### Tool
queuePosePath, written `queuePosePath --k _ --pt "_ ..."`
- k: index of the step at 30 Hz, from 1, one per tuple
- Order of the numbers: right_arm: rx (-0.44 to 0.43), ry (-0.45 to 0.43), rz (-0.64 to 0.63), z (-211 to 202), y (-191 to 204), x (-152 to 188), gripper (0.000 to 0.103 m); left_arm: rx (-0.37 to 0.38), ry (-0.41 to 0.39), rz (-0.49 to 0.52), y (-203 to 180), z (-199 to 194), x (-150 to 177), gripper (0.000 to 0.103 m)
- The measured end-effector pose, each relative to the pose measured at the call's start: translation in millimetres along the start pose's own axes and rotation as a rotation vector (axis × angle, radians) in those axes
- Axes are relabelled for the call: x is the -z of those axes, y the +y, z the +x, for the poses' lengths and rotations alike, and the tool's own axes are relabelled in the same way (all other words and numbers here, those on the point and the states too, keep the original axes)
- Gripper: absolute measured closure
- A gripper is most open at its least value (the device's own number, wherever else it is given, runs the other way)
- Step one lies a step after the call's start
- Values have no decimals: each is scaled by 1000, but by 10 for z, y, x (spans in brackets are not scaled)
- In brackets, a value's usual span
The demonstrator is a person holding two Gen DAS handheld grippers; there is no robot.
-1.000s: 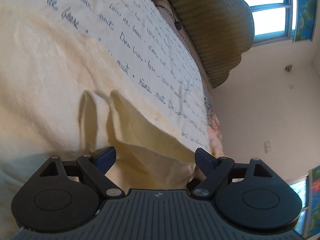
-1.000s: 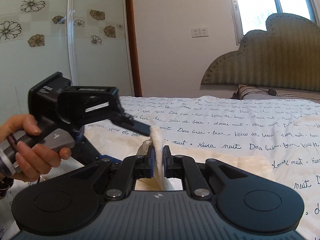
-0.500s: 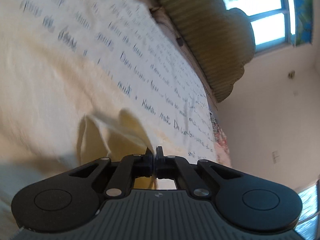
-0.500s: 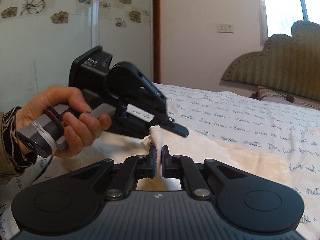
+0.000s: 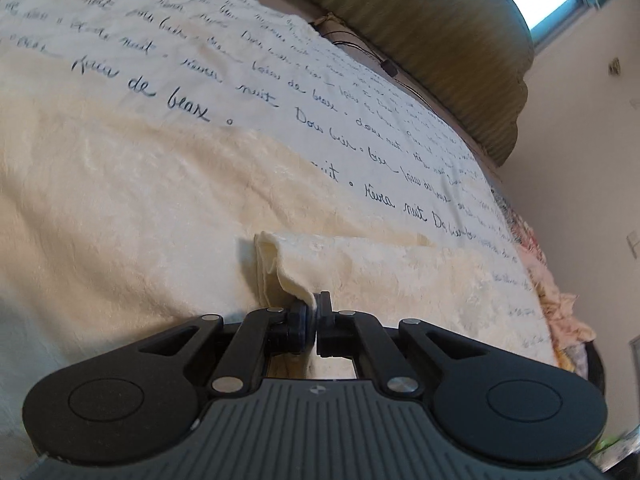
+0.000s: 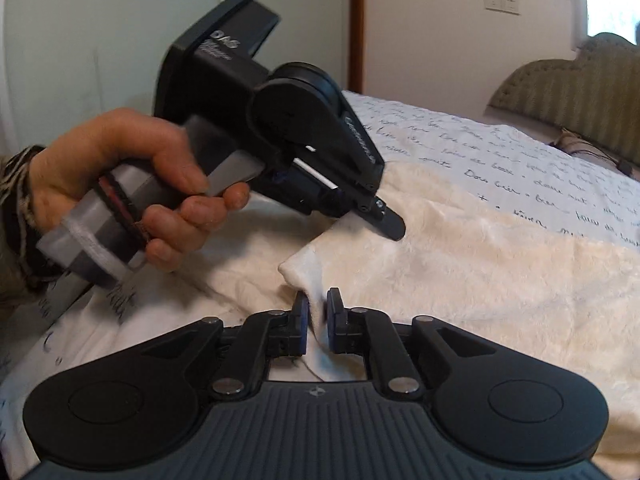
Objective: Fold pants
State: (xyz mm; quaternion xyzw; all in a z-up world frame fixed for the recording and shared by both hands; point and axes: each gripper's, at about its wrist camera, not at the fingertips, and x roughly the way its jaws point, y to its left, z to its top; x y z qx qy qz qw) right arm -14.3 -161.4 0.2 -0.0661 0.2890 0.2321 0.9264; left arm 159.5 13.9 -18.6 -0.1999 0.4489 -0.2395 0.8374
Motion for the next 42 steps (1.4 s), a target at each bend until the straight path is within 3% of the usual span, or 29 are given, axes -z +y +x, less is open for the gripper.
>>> queuePosePath --k 2,3,6,9,11,13,15,19,21,22,23,24,26,29,32,33,35,37,38,42 --pt "-60 -22 -1 -218 -134 -69 92 -11 -2 35 -41 -23 12 96" --pt "-52 -59 28 -347 -250 -104 92 -16 -4 56 -65 -21 17 89" --pt "117 -116 129 -555 -667 -165 92 -39 -17 84 -111 -2 39 84" --pt "323 28 172 -430 -981 28 92 -54 -29 96 -134 15 58 83" --pt "317 113 206 -341 -1053 275 92 -60 -32 109 -151 34 69 84" --pt "307 89 212 -388 -997 361 92 -77 -34 124 -163 51 75 84" --pt "273 69 211 -444 -1037 260 91 -94 -39 140 -200 60 80 84" --pt "372 -17 160 -413 -1222 -83 90 -128 -56 187 -289 75 122 84" --pt "386 6 182 -213 -1425 -168 82 -132 -58 189 -293 72 129 84" --pt "391 42 196 -90 -1502 -161 72 -132 -58 187 -293 68 132 84" --pt "387 117 205 127 -1630 -118 71 -130 -57 187 -287 66 133 84" --pt "392 167 175 240 -1595 -61 70 -130 -55 187 -286 58 138 85" --pt "443 125 117 179 -1359 -57 69 -126 -55 185 -266 32 135 85" --pt "287 -1 147 -18 -963 -122 70 -112 -48 153 -219 9 100 85" --pt "136 12 109 119 -519 -113 70 -134 -62 140 -203 -85 62 80" --pt "126 33 81 207 -391 -75 70 -144 -77 135 -209 -140 46 78" --pt "211 17 9 299 -197 8 70 -184 -123 148 -257 -248 -11 77" --pt "241 9 -4 286 -132 -5 70 -194 -158 195 -362 -320 -90 76" --pt "241 4 11 259 -139 -34 70 -179 -160 212 -428 -329 -138 71" --pt "210 -9 15 186 -52 -82 70 -82 -160 298 -682 -208 -185 31"
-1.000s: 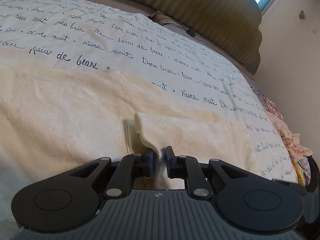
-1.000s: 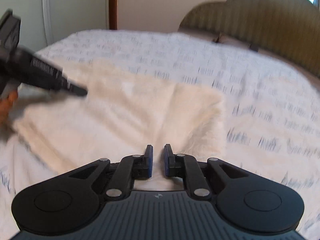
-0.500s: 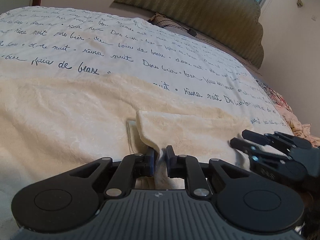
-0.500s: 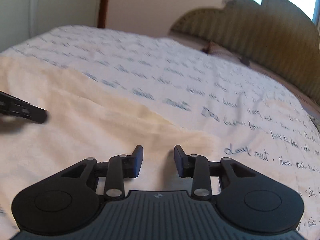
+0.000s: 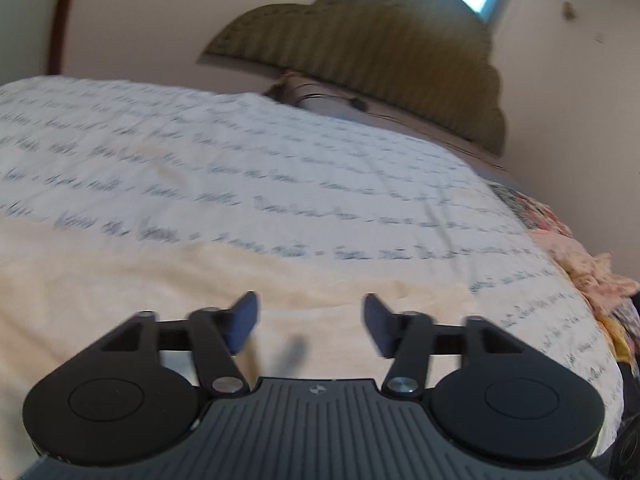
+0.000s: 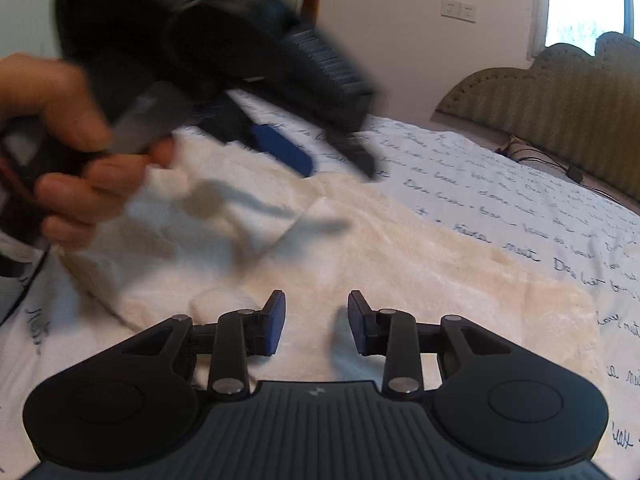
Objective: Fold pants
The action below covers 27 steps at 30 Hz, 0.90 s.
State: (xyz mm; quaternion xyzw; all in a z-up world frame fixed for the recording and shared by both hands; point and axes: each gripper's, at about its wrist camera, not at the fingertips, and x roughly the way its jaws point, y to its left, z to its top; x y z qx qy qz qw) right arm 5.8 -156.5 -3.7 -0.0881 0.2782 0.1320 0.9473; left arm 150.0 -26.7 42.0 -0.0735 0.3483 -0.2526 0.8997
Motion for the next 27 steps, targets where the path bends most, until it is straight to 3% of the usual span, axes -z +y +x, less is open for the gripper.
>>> queuePosePath --k 1,4,8,13,17,27 --pt "18 8 -22 30 51 1 70 -7 13 32 -57 87 12 29" --pt "47 3 -42 68 139 51 70 -131 107 99 -135 458 135 36" --pt "26 -27 9 -123 113 -17 70 -200 75 163 -135 475 260 36" --pt "11 -7 4 -46 127 61 70 -217 78 132 -38 433 273 33" --pt "-9 -3 51 -46 48 50 70 -266 60 155 -21 347 270 28" --pt "49 1 33 -47 179 97 69 -390 19 186 188 -22 361 12"
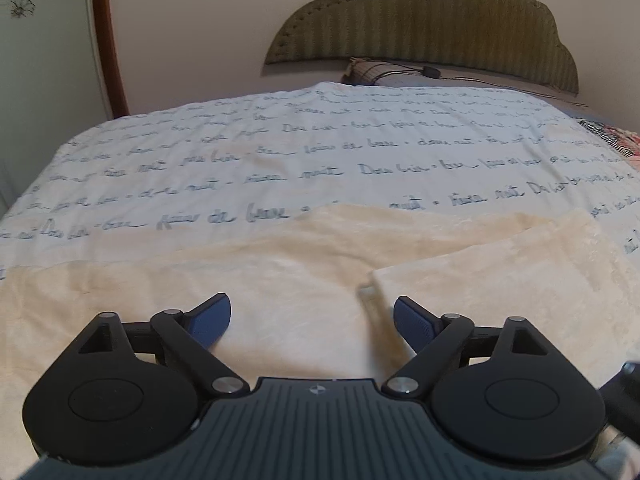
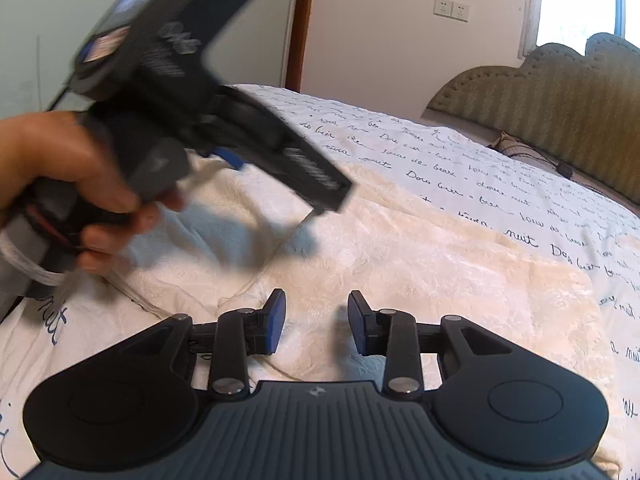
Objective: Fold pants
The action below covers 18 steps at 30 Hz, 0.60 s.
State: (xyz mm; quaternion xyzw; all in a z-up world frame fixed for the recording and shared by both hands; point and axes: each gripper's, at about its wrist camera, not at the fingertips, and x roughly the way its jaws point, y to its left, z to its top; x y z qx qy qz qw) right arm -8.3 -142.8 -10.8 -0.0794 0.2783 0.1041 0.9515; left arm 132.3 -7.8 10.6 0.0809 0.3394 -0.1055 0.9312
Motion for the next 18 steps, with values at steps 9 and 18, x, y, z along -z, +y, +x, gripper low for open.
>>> queuePosePath --k 9,18 --pt "-46 -94 -71 -209 328 -214 68 -211 -37 -161 994 -549 400 7" --pt "-206 -157 -386 11 1414 -427 68 -429 4 -291 2032 -1028 828 5"
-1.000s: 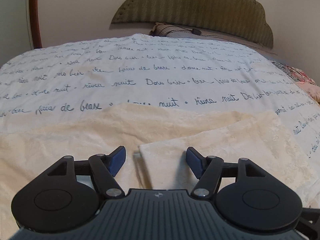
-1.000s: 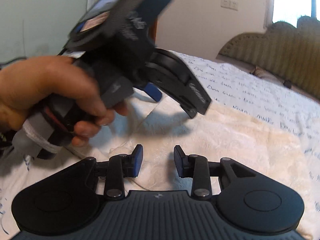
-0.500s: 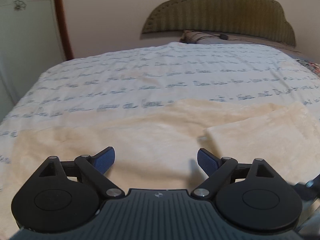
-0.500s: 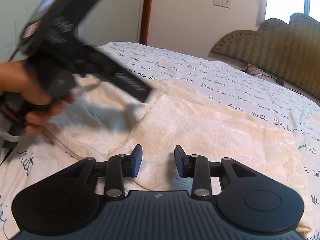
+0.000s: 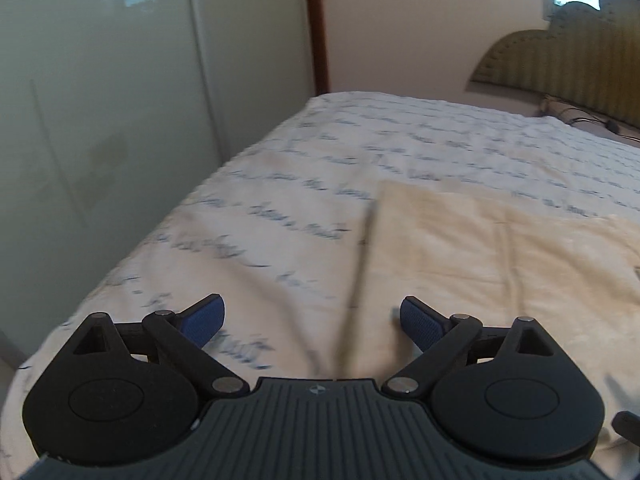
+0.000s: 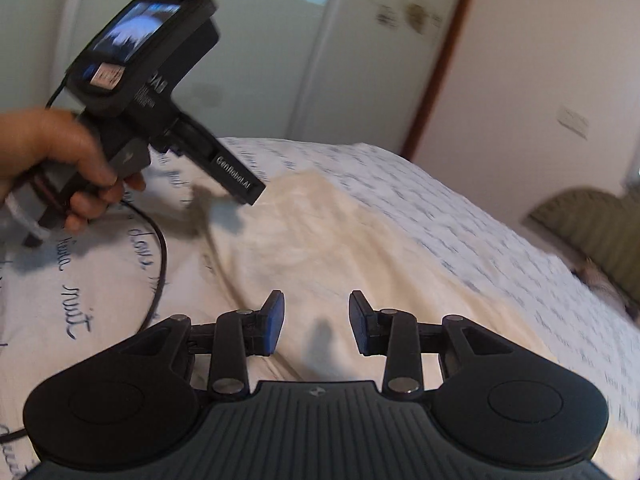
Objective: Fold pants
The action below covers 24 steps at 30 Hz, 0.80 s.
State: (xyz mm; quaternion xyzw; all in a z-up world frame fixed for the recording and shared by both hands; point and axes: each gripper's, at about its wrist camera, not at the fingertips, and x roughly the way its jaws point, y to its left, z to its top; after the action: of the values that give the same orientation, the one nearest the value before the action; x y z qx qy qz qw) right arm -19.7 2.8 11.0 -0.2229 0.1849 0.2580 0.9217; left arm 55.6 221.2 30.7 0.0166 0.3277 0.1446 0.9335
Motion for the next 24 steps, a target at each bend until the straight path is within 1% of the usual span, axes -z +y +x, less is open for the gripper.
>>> queuePosePath --k 2,4,5,7,9,10,12,14,18,20,21,22,23,24 --pt "-13 22 -73 133 159 -52 68 14 21 -35 183 -15 9 3" --pt "-16 49 -139 255 298 -56 68 59 41 -73 300 -45 14 2" --pt "-15 62 -168 306 362 -42 68 71 52 -81 326 -59 10 2" --pt "8 76 -234 381 482 -9 68 65 71 -85 304 -68 -7 2" --pt "34 73 -309 412 591 -8 67 59 79 -98 295 -64 -30 2" --pt "41 67 -341 432 629 -19 67 74 88 -111 282 -37 -28 2" --pt "63 62 -399 491 718 -33 67 149 142 -161 290 54 -38 2" --pt "96 37 -445 579 791 -48 65 230 191 -237 355 114 -21 3" --pt "127 10 -488 841 862 -137 65 323 226 -335 478 155 -11 4" --pt "124 -3 -484 910 864 -199 68 391 245 -379 533 204 -33 3" --pt "114 -14 -473 946 851 -233 73 433 263 -402 557 252 -46 3" --pt "96 -16 -453 966 836 -267 85 475 288 -425 568 309 -59 3" --pt "75 -21 -419 967 800 -304 90 512 312 -452 579 367 -66 3" --pt "66 -33 -379 956 745 -333 91 543 329 -476 585 420 -78 3"
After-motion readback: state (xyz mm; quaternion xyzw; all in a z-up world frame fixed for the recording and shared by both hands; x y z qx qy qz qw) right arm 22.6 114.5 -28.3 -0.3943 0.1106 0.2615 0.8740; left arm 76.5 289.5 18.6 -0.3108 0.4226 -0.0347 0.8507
